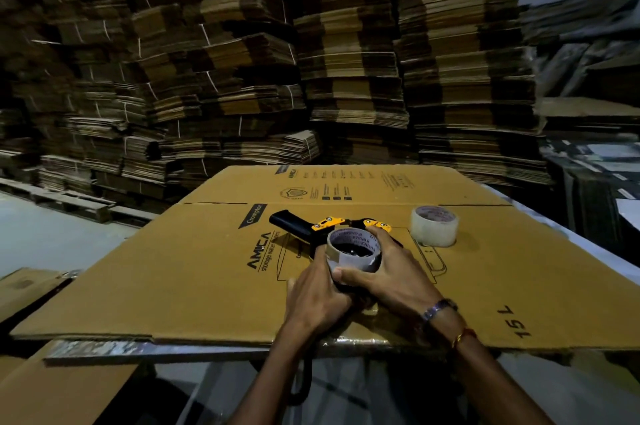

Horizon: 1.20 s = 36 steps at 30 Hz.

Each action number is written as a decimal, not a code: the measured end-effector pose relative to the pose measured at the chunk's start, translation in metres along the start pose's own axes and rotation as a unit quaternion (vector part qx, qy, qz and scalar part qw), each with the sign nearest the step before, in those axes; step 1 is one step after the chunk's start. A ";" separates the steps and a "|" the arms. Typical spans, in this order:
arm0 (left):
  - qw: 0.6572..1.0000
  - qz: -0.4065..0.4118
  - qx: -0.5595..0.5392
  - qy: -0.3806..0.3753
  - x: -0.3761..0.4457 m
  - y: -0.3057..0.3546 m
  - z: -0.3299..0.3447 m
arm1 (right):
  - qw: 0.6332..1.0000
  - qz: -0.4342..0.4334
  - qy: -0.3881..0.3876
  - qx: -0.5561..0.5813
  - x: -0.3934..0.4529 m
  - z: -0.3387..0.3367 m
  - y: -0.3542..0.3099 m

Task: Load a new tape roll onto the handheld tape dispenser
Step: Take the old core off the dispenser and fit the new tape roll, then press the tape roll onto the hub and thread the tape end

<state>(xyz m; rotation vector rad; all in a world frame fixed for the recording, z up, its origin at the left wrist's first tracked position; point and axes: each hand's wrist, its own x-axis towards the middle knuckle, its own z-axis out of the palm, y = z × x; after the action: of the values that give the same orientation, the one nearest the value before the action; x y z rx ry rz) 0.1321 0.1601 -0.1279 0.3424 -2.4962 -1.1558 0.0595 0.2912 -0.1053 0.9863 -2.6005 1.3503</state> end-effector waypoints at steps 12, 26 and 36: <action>1.000 0.014 -0.011 -0.020 0.000 0.002 -0.006 | 0.997 -0.020 0.028 0.067 -0.001 0.009 0.006; 1.000 -0.007 -0.001 -0.013 0.006 -0.007 -0.003 | 0.940 0.022 0.072 0.333 0.000 -0.005 0.010; 0.998 -0.002 0.055 0.001 0.007 -0.007 0.002 | 0.990 0.031 0.094 0.102 -0.010 -0.092 0.022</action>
<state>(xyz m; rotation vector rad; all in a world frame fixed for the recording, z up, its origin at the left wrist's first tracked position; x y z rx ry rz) 0.1251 0.1544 -0.1324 0.3773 -2.5638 -1.0205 0.0335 0.3744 -0.0674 0.7620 -2.4107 1.6639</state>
